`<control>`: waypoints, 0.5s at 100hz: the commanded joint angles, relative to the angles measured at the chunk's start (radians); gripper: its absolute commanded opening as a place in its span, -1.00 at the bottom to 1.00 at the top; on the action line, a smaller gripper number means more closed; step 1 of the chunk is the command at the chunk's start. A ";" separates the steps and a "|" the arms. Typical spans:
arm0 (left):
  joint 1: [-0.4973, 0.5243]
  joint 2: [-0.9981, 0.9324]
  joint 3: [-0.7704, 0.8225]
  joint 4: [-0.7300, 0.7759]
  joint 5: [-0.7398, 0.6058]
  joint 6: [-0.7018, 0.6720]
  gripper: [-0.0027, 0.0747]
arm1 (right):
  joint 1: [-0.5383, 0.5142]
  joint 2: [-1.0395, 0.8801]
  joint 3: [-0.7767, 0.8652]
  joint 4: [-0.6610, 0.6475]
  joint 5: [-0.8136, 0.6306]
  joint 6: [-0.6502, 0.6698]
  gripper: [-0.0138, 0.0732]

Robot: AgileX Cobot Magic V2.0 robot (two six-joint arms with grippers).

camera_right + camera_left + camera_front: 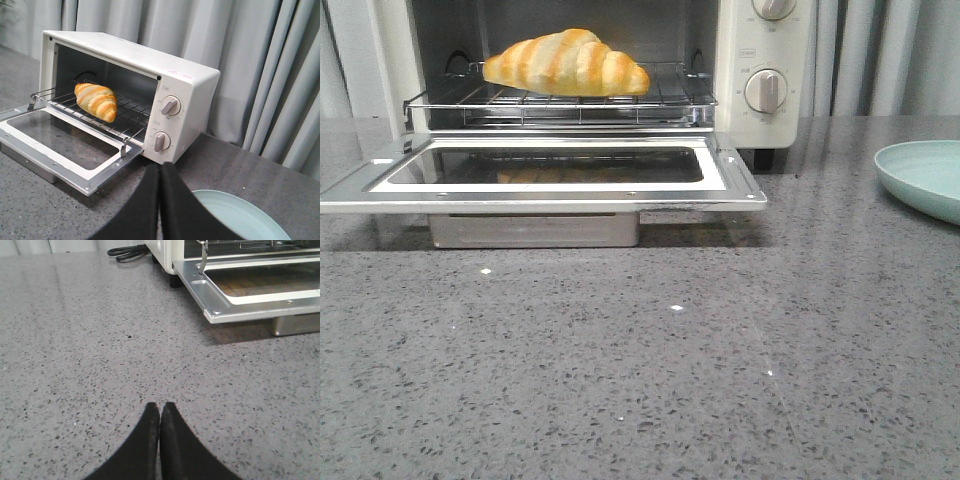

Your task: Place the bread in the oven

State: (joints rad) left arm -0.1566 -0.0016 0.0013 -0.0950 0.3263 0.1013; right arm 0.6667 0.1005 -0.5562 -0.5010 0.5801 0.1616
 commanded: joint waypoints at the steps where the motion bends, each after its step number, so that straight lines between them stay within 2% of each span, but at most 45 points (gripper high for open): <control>1: 0.002 -0.028 0.022 -0.008 -0.067 -0.008 -0.99 | -0.007 0.014 -0.015 -0.032 -0.063 0.003 -0.79; 9: 0.002 -0.028 0.022 -0.008 -0.067 -0.008 -0.99 | -0.024 0.014 0.013 -0.073 -0.026 0.005 -0.79; 21: 0.002 -0.028 0.022 -0.008 -0.067 -0.008 -0.99 | -0.101 0.010 0.102 -0.054 -0.055 0.116 -0.79; 28: 0.002 -0.028 0.022 -0.008 -0.067 -0.008 -0.99 | -0.183 0.010 0.178 -0.006 -0.110 0.118 -0.79; 39: 0.002 -0.028 0.022 -0.008 -0.067 -0.008 -0.99 | -0.355 0.010 0.328 0.173 -0.257 0.113 -0.79; 50: 0.002 -0.028 0.022 -0.008 -0.067 -0.008 -0.99 | -0.515 0.010 0.468 0.216 -0.439 0.084 -0.79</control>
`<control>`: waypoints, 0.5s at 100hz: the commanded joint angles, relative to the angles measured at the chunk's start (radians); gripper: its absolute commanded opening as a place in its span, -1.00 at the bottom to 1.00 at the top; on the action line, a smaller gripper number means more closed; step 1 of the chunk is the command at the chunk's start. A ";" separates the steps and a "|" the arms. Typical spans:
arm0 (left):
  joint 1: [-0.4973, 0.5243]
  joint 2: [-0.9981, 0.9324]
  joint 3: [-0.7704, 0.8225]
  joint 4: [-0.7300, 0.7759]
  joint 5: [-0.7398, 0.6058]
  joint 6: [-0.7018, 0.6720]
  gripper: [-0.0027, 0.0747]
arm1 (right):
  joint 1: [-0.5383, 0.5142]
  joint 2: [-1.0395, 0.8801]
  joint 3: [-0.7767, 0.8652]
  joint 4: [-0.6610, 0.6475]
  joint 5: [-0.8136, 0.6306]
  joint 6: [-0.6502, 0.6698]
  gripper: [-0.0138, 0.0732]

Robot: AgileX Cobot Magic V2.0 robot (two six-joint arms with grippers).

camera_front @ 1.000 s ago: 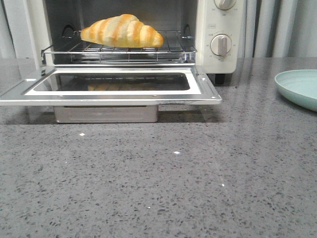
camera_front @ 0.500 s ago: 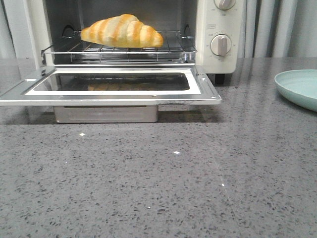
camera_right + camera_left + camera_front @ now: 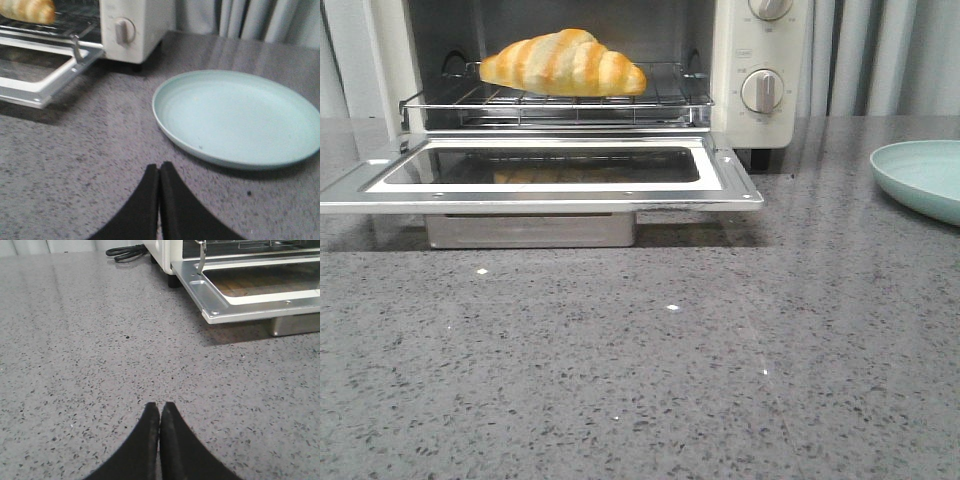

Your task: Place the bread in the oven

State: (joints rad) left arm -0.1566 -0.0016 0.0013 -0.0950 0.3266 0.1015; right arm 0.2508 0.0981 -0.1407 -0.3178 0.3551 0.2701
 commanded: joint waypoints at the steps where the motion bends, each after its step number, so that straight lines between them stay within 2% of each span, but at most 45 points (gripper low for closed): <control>1: 0.002 -0.028 0.022 -0.008 -0.068 -0.008 -0.99 | -0.108 0.012 0.067 0.032 -0.223 -0.035 -0.79; 9: 0.002 -0.028 0.022 -0.008 -0.068 -0.008 -0.99 | -0.200 0.012 0.123 0.035 -0.259 -0.041 -0.79; 20: 0.002 -0.028 0.022 -0.008 -0.068 -0.008 -0.99 | -0.246 0.006 0.178 0.047 -0.260 -0.041 -0.79; 36: 0.002 -0.028 0.022 -0.008 -0.068 -0.008 -0.99 | -0.251 -0.079 0.176 0.053 -0.118 -0.043 -0.79; 44: 0.002 -0.028 0.022 -0.008 -0.068 -0.008 -0.99 | -0.251 -0.132 0.176 0.057 -0.046 -0.092 -0.79; 50: 0.002 -0.028 0.022 -0.008 -0.068 -0.008 -0.99 | -0.251 -0.124 0.176 0.057 -0.043 -0.129 -0.79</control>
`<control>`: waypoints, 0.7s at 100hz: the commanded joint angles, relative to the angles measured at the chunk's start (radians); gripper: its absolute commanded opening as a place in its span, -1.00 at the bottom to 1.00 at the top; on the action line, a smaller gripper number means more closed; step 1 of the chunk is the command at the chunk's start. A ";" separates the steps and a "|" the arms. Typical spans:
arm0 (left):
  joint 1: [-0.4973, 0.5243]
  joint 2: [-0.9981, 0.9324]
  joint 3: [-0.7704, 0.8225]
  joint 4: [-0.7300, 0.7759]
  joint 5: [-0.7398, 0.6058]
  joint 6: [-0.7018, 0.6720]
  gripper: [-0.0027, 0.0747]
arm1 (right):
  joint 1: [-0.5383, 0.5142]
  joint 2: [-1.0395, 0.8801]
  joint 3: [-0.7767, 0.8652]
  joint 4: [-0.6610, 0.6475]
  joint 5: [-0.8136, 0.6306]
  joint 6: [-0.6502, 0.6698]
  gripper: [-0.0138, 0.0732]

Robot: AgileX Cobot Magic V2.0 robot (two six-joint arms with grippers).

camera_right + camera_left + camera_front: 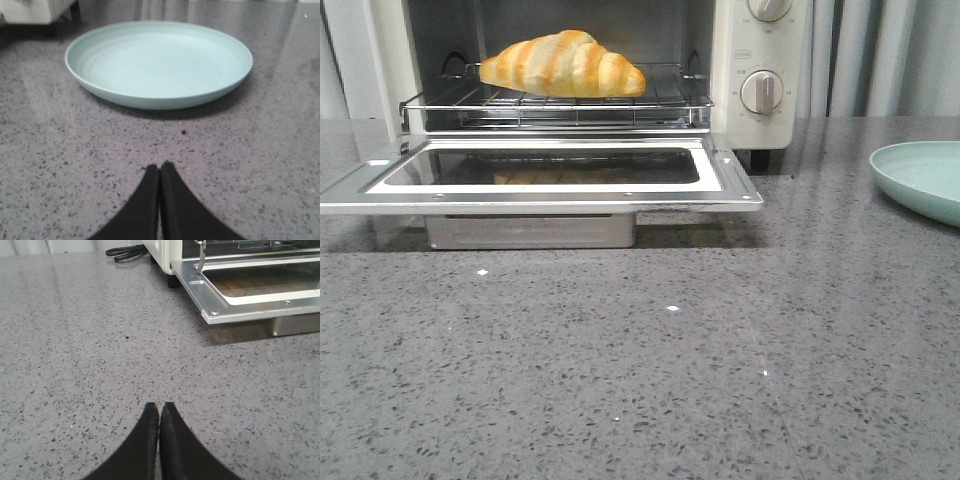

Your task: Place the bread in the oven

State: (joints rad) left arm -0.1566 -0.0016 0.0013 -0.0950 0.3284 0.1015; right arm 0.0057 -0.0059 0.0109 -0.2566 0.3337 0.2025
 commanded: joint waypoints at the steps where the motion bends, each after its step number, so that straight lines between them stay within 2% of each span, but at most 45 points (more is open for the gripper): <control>1: 0.002 -0.028 0.022 -0.008 -0.069 -0.008 -0.99 | -0.006 -0.020 0.025 -0.004 -0.024 -0.068 -0.79; 7: 0.002 -0.028 0.022 -0.008 -0.069 -0.008 -0.99 | -0.006 -0.022 0.025 -0.004 -0.026 -0.116 -0.79; 70: 0.002 -0.028 0.022 -0.008 -0.069 -0.008 -0.99 | -0.006 -0.022 0.025 -0.004 -0.028 -0.116 -0.79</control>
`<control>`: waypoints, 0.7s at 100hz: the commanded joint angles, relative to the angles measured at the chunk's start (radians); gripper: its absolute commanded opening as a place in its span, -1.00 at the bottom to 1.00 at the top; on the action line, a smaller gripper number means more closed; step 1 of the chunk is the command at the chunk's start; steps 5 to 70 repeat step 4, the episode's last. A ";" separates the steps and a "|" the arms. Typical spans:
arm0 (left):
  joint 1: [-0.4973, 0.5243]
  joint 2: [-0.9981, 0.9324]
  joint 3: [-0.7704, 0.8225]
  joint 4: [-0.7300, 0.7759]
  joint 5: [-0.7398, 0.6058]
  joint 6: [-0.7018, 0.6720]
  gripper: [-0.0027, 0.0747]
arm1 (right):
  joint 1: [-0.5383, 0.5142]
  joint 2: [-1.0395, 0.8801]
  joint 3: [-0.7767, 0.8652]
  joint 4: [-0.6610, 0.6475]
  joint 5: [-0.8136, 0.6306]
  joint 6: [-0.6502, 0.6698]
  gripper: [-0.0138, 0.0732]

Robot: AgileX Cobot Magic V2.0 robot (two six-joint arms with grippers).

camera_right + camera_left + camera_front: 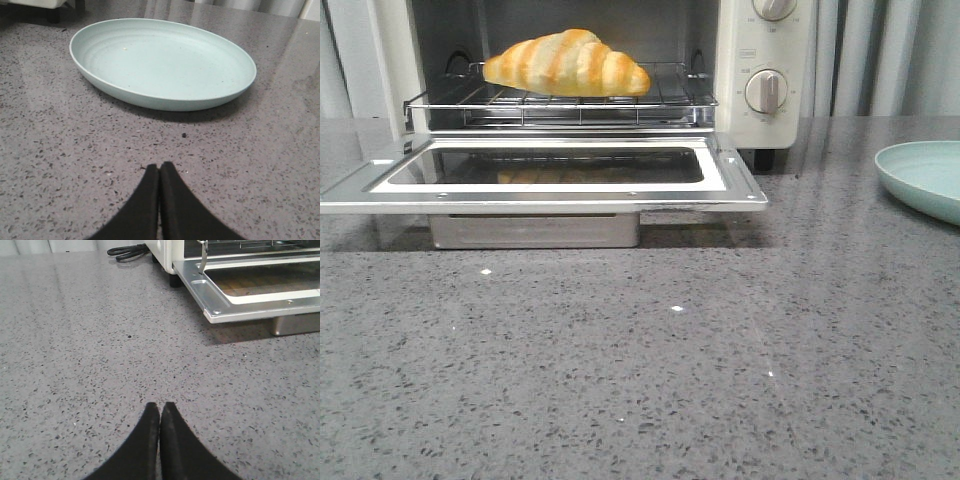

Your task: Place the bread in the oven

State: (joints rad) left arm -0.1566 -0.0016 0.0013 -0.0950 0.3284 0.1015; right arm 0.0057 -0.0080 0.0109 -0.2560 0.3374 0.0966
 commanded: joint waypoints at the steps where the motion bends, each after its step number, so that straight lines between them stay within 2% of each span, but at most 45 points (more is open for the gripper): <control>1: 0.002 -0.028 0.022 -0.008 -0.069 -0.008 -0.99 | -0.006 -0.020 0.025 -0.005 -0.032 -0.011 -0.79; 70: 0.002 -0.028 0.022 -0.008 -0.069 -0.008 -0.99 | -0.006 -0.020 0.025 -0.005 -0.032 -0.011 -0.79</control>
